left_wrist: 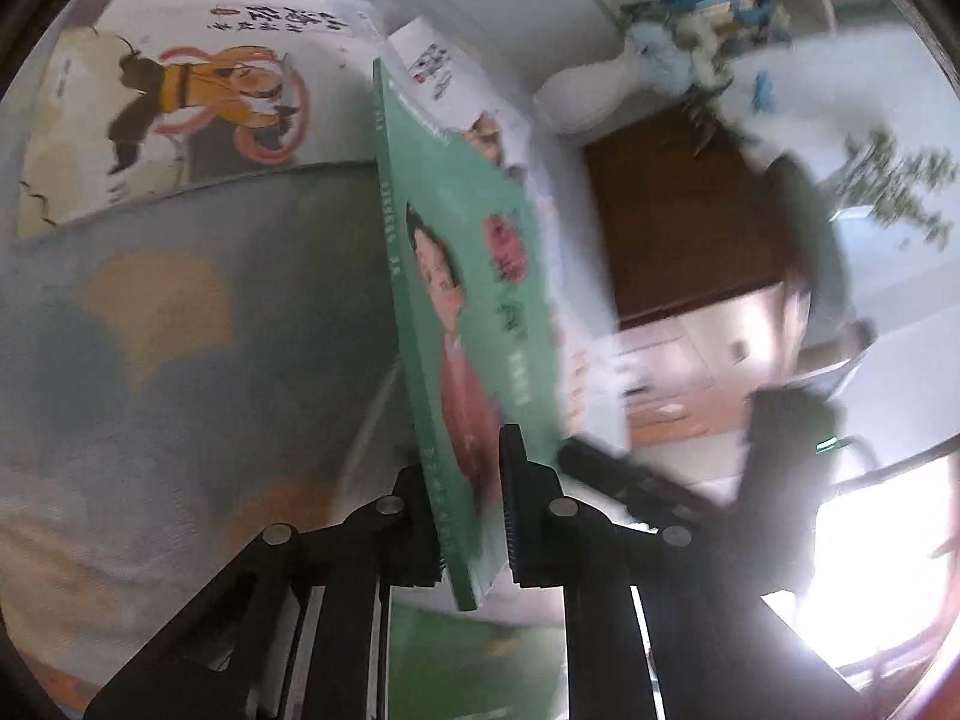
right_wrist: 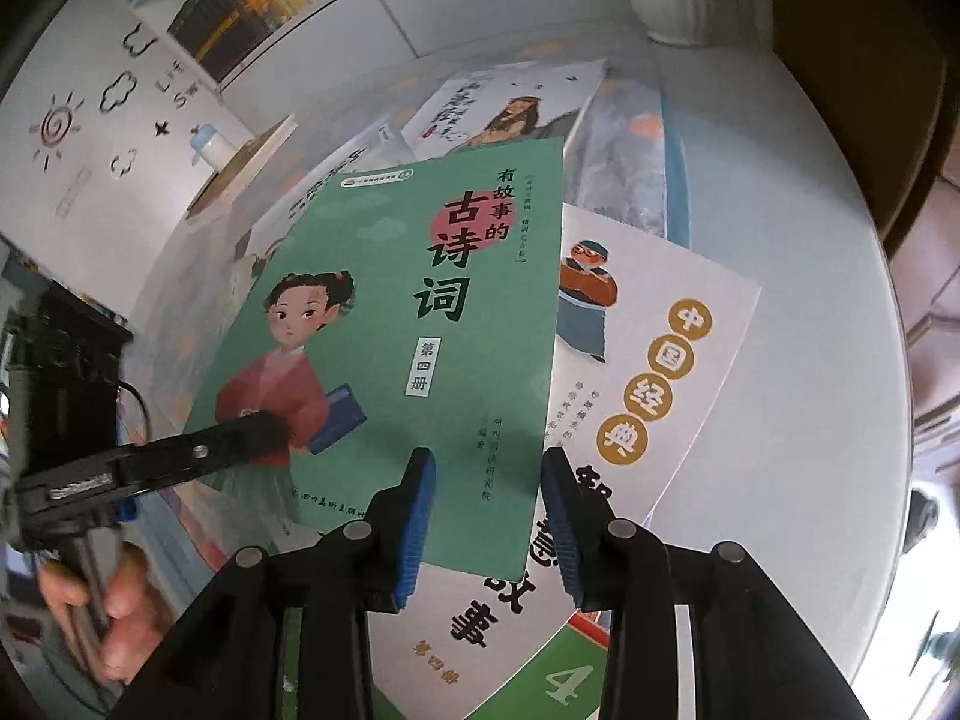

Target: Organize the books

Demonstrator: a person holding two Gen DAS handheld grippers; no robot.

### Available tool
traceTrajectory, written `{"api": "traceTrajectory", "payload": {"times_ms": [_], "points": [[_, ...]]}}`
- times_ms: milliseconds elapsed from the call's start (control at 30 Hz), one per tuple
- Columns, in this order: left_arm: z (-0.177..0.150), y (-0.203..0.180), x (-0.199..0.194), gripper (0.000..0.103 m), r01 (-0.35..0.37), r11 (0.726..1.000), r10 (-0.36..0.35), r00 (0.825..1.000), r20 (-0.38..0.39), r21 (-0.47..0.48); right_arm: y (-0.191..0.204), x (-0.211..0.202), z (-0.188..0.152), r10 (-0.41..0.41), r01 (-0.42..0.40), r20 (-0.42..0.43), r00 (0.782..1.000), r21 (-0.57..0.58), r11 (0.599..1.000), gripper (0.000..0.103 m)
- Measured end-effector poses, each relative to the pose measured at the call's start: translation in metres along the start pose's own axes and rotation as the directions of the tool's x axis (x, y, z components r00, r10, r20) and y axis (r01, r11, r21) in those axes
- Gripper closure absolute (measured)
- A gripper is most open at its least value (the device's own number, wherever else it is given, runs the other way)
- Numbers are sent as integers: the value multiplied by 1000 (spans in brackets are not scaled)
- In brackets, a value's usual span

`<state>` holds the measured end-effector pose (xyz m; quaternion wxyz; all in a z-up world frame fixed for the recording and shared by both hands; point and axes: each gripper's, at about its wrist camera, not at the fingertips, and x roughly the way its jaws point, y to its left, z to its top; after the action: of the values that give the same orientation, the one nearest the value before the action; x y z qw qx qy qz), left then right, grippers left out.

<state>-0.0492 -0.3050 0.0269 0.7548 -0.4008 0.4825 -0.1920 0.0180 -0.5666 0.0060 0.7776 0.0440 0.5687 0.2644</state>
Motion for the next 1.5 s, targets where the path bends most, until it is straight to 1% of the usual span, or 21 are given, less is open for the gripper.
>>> {"api": "traceTrajectory", "payload": {"times_ms": [100, 167, 233, 267, 367, 433, 467, 500, 533, 567, 633, 700, 767, 800, 867, 967, 1033, 1133, 1200, 1367, 1500], "points": [[9, -2, -8, 92, 107, 993, -106, 994, 16, -49, -14, -4, 1, 85, -83, -17, 996, 97, 992, 65], [14, 0, -10, 92, 142, 987, -142, 990, 10, -74, -27, -7, -1, 171, -165, -18, 985, 186, 969, 51], [16, 5, -9, 92, 175, 978, -175, 985, 11, -114, -38, -7, -3, 258, -248, -3, 966, 259, 933, 45], [17, 8, -8, 92, 190, 973, -190, 982, 14, -128, -40, -6, -3, 285, -274, 2, 959, 278, 921, 45], [13, 16, -5, 92, 229, 958, -231, 973, 6, -173, -45, 4, -3, 398, -381, 28, 917, 357, 853, 45], [11, 21, -4, 92, 212, 960, -214, 977, 6, -182, -45, 15, -2, 474, -452, 53, 879, 409, 792, 44], [12, 20, -6, 92, 183, 967, -185, 983, 4, -175, -45, 19, 0, 479, -460, 70, 875, 423, 781, 47], [13, 20, -7, 92, 125, 980, -127, 992, -3, -155, -45, 21, 2, 471, -458, 80, 878, 424, 782, 54], [14, 18, -6, 92, 72, 989, -75, 997, -16, -129, -42, 23, 5, 452, -440, 74, 889, 414, 797, 70], [15, 16, -5, 92, 32, 994, -36, 999, -28, -105, -39, 22, 7, 442, -433, 71, 894, 393, 811, 80], [15, 11, -2, 92, -32, 998, 29, 998, -51, -51, -24, 14, 12, 382, -380, 58, 922, 309, 872, 82], [15, 4, -1, 92, -79, 997, 78, 995, -57, -6, 0, 6, 17, 283, -286, 43, 958, 183, 941, 83], [16, -3, -2, 92, -108, 994, 109, 992, -57, 33, 26, -1, 21, 182, -184, 48, 982, 49, 982, 83], [18, -5, -4, 91, -114, 992, 116, 992, -58, 45, 38, -5, 22, 136, -135, 60, 989, -19, 991, 83], [20, -11, -7, 91, -136, 987, 141, 988, -59, 83, 58, -11, 22, 68, -56, 83, 994, -136, 989, 83], [23, -21, -15, 91, -159, 976, 170, 984, -60, 151, 87, -19, 16, -24, 64, 126, 992, -323, 944, 83], [27, -22, -22, 90, -153, 974, 164, 985, -56, 165, 98, -24, 14, -29, 82, 144, 989, -381, 921, 83], [35, -21, -39, 89, -127, 976, 136, 990, -37, 175, 104, -32, 17, -11, 76, 169, 986, -386, 919, 83], [42, -22, -54, 88, -133, 970, 140, 990, -18, 202, 108, -36, 20, 3, 70, 189, 982, -379, 923, 82], [78, -14, -98, 86, -136, 951, 138, 990, 14, 276, 161, -28, 43, -5, 106, 260, 966, -377, 920, 80], [117, 11, -136, 85, -102, 947, 105, 994, 6, 304, 209, -13, 68, -24, 130, 294, 955, -345, 930, 80]]}}
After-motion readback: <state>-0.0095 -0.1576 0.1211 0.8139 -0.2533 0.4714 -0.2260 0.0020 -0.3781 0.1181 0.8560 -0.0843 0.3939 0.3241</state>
